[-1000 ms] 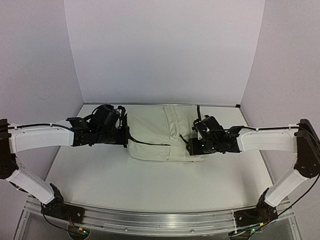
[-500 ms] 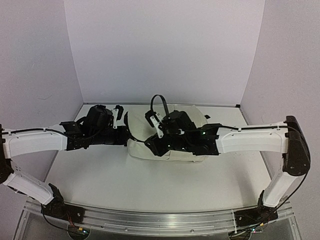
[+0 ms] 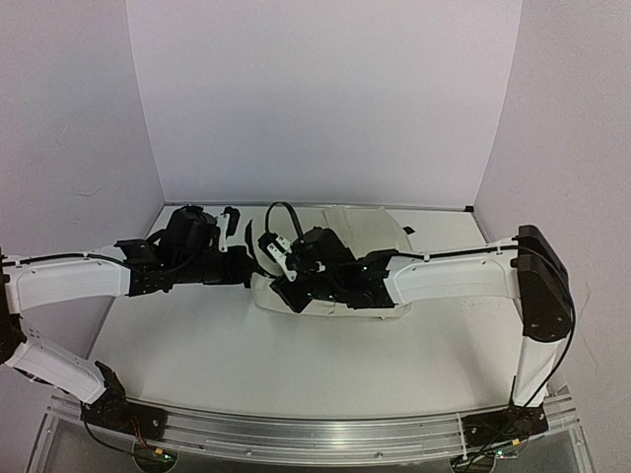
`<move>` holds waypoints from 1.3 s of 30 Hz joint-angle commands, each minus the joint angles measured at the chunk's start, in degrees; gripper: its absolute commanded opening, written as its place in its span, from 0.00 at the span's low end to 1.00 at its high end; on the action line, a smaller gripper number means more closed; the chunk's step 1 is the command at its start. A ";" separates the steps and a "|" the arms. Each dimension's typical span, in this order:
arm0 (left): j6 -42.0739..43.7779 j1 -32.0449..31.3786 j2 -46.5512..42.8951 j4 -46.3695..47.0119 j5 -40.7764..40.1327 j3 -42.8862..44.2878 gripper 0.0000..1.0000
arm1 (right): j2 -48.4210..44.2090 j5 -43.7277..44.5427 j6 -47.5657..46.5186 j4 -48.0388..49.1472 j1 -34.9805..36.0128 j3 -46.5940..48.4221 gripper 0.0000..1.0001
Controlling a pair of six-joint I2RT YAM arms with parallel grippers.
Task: Pack the student bag
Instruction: Zip the student bag at the center of the board.
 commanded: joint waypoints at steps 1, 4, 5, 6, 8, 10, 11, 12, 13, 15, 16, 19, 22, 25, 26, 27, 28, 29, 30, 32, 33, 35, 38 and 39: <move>-1.00 1.16 -1.10 4.71 0.64 1.04 0.00 | 2.30 -0.14 -2.72 3.22 -0.14 2.68 0.37; -1.28 1.85 -0.68 4.88 0.64 1.23 0.00 | 3.14 -1.83 -3.59 3.99 -0.15 2.71 0.31; -1.33 2.04 -0.57 4.95 0.68 1.36 0.00 | 3.36 -1.71 -3.83 4.13 -0.14 2.72 0.30; -1.37 2.17 -0.46 5.01 2.18 1.48 0.00 | 3.71 -1.31 -4.04 4.47 -0.14 2.79 0.28; -1.42 2.43 -0.17 5.23 2.91 1.65 0.00 | 4.65 -0.18 -4.78 5.03 -0.16 3.26 0.19; -1.46 2.82 0.03 5.37 3.20 1.83 0.00 | 5.06 0.69 -4.90 5.88 -0.10 3.20 0.04; -1.55 3.20 -0.01 5.33 3.27 1.86 0.00 | 4.74 0.73 -4.87 6.33 -0.16 2.79 0.00; -1.55 3.41 -0.06 5.33 3.18 1.86 0.00 | 4.34 0.66 -4.80 6.65 -0.10 2.29 0.00; -1.55 3.85 -0.17 5.25 3.22 1.79 0.00 | 3.93 0.52 -4.64 6.81 -0.10 1.76 0.00; -1.72 4.94 -0.41 5.16 3.28 1.68 0.00 | 2.18 0.28 -4.12 6.84 -0.18 0.27 0.00; -1.73 5.51 -0.61 5.18 3.46 1.60 0.00 | 1.24 0.08 -3.82 6.84 -0.15 -0.65 0.00; -1.61 7.63 -0.92 5.16 4.49 1.83 0.00 | -1.85 -0.26 -2.24 6.76 -0.12 -4.66 0.00; -0.97 9.26 -0.68 5.18 5.99 2.39 0.00 | -5.02 -0.11 -0.83 5.82 0.19 -7.74 0.00; -0.35 12.08 0.47 5.39 8.76 3.73 0.00 | -9.52 1.32 1.72 3.62 0.63 -12.87 0.00; -0.22 12.81 0.97 5.68 9.34 4.02 0.00 | -10.36 1.64 2.44 3.24 0.74 -14.04 0.00; 0.04 13.50 1.50 6.03 10.52 4.58 0.00 | -11.84 1.84 3.35 2.30 0.83 -15.34 0.00; 0.14 14.13 2.15 6.26 11.19 5.02 0.00 | -12.55 1.87 3.70 1.86 0.95 -16.54 0.00; 0.51 14.82 3.06 6.58 12.40 5.97 0.00 | -13.85 1.95 6.05 1.28 1.09 -17.86 0.00; 0.74 15.24 3.69 6.69 13.37 6.74 0.00 | -14.66 2.01 6.93 1.22 1.19 -18.85 0.00; 1.50 16.13 5.13 7.43 15.47 8.25 0.00 | -16.46 2.06 8.48 -1.13 1.35 -20.71 0.00; 1.86 16.35 5.42 7.72 16.28 8.72 0.00 | -17.14 2.03 8.91 -1.52 1.37 -21.19 0.00; 2.53 17.17 6.32 8.05 17.16 9.31 0.00 | -18.65 2.09 10.12 -2.19 1.46 -22.67 0.00; 2.95 19.33 7.38 8.05 17.96 9.44 0.00 | -21.18 2.44 11.75 -3.71 1.46 -24.56 0.00; 2.90 19.68 7.52 8.05 18.07 9.44 0.00 | -21.46 2.47 11.88 -3.84 1.45 -24.76 0.00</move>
